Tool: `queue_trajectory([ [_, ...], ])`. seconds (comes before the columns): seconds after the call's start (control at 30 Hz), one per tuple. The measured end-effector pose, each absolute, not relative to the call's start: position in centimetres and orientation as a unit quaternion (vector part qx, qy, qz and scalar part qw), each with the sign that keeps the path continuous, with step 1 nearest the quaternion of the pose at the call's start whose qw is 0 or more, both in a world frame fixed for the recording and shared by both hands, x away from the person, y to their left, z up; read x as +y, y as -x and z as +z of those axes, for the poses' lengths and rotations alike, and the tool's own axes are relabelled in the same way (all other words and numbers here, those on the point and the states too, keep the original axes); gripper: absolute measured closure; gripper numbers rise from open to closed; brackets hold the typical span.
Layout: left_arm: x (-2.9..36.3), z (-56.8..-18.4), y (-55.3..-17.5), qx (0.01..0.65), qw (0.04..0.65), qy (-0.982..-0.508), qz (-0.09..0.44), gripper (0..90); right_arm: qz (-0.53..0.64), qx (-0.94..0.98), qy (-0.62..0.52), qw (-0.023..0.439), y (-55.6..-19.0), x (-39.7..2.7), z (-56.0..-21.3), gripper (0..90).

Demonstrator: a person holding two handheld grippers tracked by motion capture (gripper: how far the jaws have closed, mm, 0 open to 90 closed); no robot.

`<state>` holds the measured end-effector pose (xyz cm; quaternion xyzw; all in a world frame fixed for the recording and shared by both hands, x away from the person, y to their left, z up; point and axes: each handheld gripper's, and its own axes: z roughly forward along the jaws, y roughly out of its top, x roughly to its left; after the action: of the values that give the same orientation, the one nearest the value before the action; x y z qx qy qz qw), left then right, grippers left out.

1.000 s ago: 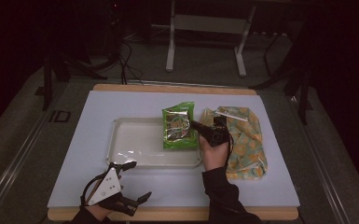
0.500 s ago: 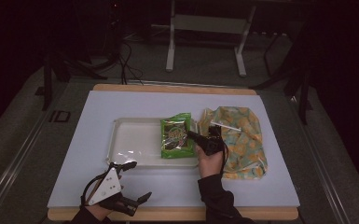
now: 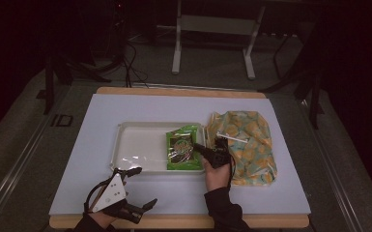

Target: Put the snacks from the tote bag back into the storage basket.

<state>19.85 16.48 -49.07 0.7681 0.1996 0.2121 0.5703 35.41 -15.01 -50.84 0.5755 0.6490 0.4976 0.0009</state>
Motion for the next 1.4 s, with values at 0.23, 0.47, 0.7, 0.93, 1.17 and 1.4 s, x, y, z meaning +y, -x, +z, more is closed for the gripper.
queue_trajectory([
  [0.23, 16.5, -49.1, -19.8, 0.199, 0.571, -0.768, 0.212, 0.4, 0.483, 0.655, -0.581, 0.001, -35.0, -15.1, -51.6, 89.1],
  [0.47, 16.4, -49.1, -19.9, 0.198, 0.570, -0.769, 0.212, 0.4, 0.468, 0.664, -0.583, 0.001, -35.0, -15.3, -51.8, 88.9],
  [0.7, 16.4, -49.1, -19.9, 0.197, 0.569, -0.770, 0.211, 0.4, 0.447, 0.677, -0.584, -0.003, -35.6, -15.4, -51.9, 87.7],
  [0.93, 16.4, -49.1, -19.9, 0.197, 0.569, -0.770, 0.210, 0.4, 0.434, 0.689, -0.580, 0.017, -35.7, -15.1, -52.0, 84.4],
  [1.17, 16.4, -49.1, -19.9, 0.196, 0.570, -0.770, 0.210, 0.4, 0.428, 0.697, -0.575, 0.028, -35.7, -14.9, -51.8, 79.3],
  [1.4, 16.4, -49.1, -19.9, 0.196, 0.570, -0.770, 0.210, 0.4, 0.432, 0.699, -0.568, 0.043, -35.6, -15.2, -50.7, 78.1],
])
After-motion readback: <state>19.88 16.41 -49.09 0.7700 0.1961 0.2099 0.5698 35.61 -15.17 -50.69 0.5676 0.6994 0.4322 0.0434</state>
